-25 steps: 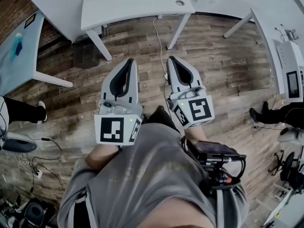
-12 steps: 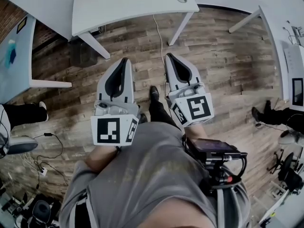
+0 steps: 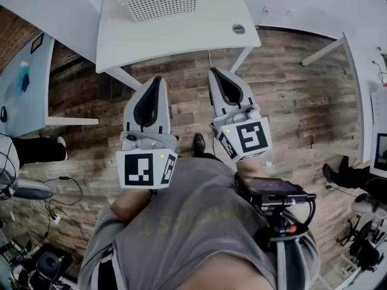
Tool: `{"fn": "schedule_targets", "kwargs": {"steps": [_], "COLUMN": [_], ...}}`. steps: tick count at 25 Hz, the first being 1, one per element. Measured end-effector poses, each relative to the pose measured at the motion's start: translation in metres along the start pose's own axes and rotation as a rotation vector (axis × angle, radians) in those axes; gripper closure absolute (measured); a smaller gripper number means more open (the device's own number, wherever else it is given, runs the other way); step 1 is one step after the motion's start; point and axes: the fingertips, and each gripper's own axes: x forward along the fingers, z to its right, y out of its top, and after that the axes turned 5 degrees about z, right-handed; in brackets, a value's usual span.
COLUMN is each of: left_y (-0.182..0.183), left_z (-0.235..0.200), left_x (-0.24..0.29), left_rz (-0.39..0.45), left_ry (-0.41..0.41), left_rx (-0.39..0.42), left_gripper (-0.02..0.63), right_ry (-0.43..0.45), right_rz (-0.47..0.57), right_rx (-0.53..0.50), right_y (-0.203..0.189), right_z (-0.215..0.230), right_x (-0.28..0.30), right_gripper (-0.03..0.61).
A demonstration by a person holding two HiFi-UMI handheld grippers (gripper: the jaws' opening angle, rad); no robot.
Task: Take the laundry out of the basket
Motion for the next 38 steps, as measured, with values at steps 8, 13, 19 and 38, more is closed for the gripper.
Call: {"fn": "schedule_targets", "kwargs": {"steps": [8, 13, 19, 38], "left_y": [-0.001, -0.012, -0.033, -0.043], "left_z": [-0.02, -0.043, -0.071, -0.207], "left_x": [0.042, 0.063, 0.105, 0.253], "left_rz": [0.018, 0.004, -0.018, -0.015], "left_ry": [0.057, 0.085, 0.083, 0.038], "left_rx": [0.015, 0.0, -0.025, -0.057], "left_gripper": [0.606, 0.606, 0.606, 0.606], "right_ry": [0.041, 0.056, 0.052, -0.003], "right_rz": [0.014, -0.007, -0.033, -0.008], "right_rx": [0.002, 0.009, 0.007, -0.037], "right_y": [0.001, -0.009, -0.025, -0.019], "right_z": [0.03, 0.037, 0.056, 0.103], "right_x": [0.047, 0.076, 0.121, 0.312], "right_gripper": [0.572, 0.572, 0.572, 0.572]}}
